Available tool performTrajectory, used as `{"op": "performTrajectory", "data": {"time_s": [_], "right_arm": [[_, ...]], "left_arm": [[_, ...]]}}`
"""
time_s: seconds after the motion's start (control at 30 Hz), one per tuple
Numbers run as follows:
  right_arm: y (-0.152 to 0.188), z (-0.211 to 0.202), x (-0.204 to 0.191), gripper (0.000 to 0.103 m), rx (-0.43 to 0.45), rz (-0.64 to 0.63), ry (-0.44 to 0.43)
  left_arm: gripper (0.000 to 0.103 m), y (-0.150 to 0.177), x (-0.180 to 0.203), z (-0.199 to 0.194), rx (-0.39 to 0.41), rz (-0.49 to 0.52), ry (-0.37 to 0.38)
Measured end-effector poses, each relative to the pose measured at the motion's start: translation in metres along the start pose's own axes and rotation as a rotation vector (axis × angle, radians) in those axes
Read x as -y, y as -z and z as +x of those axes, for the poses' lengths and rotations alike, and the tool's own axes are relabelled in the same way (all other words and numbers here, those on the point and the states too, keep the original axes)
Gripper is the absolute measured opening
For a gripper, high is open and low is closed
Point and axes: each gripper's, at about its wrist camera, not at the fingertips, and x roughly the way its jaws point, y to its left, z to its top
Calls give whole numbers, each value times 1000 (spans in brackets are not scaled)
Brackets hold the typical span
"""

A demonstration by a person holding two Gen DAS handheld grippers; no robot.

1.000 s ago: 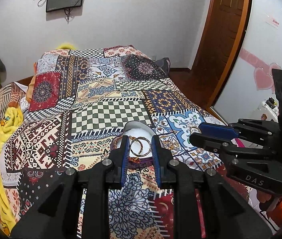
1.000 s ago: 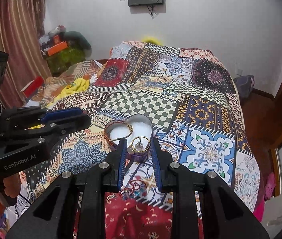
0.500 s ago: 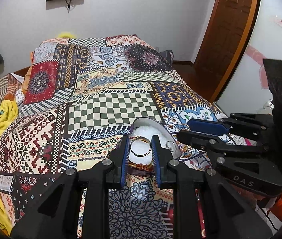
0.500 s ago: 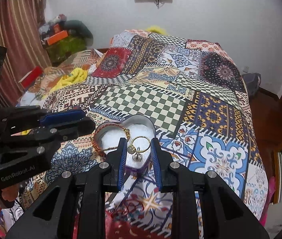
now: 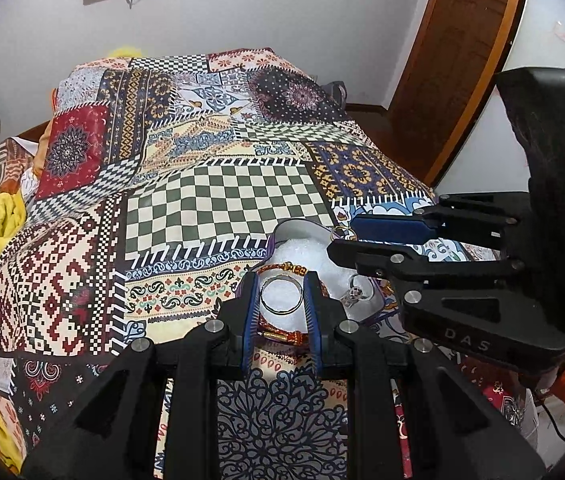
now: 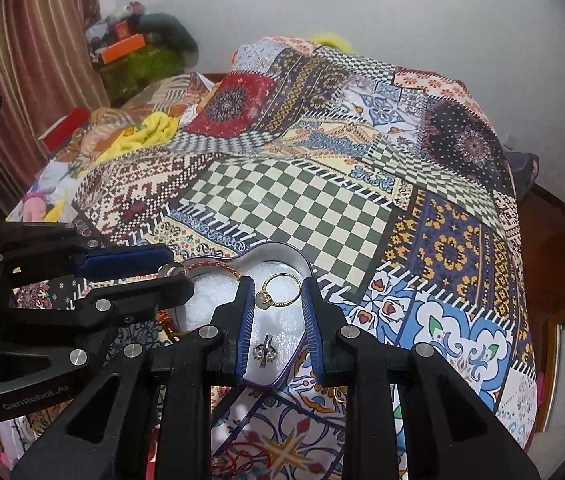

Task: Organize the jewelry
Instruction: 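Open the left tool over the tin while the right tool releases its ring inside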

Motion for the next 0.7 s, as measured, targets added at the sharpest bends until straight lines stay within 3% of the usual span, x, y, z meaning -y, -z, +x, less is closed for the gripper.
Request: {"op": "performTrajectory", "data": {"time_s": [0.7], "right_arm": [[-2,13,0,22,-47,-43,-9]], "left_arm": [[21,-1,-5,0,-4,-18,-5]]}}
